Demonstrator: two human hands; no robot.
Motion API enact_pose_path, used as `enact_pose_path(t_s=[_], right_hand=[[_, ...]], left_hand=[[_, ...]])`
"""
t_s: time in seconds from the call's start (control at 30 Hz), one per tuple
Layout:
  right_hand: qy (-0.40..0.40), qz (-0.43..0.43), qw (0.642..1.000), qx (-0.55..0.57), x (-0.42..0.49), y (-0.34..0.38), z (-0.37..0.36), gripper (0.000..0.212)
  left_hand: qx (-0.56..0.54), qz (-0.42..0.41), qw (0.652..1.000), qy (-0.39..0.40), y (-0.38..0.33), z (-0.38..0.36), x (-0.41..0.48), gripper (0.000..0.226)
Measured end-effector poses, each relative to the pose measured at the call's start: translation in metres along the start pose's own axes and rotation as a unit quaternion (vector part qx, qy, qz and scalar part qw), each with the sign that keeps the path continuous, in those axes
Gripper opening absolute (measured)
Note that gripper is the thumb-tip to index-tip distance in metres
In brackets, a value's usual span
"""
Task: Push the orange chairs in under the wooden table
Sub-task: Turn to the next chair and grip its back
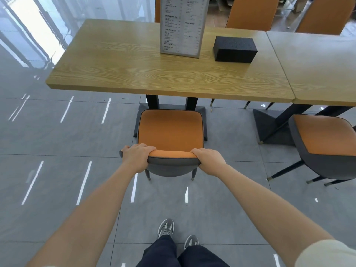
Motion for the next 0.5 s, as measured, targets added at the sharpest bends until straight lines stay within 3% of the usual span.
enact_pose_path(t_s=[0.5], right_hand=[[0.008,-0.037,0.999,0.007,0.007,0.012,-0.004,0.041]], left_hand=[[0.026,-0.03,0.999,0.033,0.016,0.0,0.005,0.056]])
Point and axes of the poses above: each hand's wrist, its own x-axis towards the middle knuckle, its own z-axis out of the back of the hand, y = z × x, the point moved 9 cm from there along x, towards the middle knuckle, and after that the axes turned 2 degrees about -z, right-handed, at the moved point
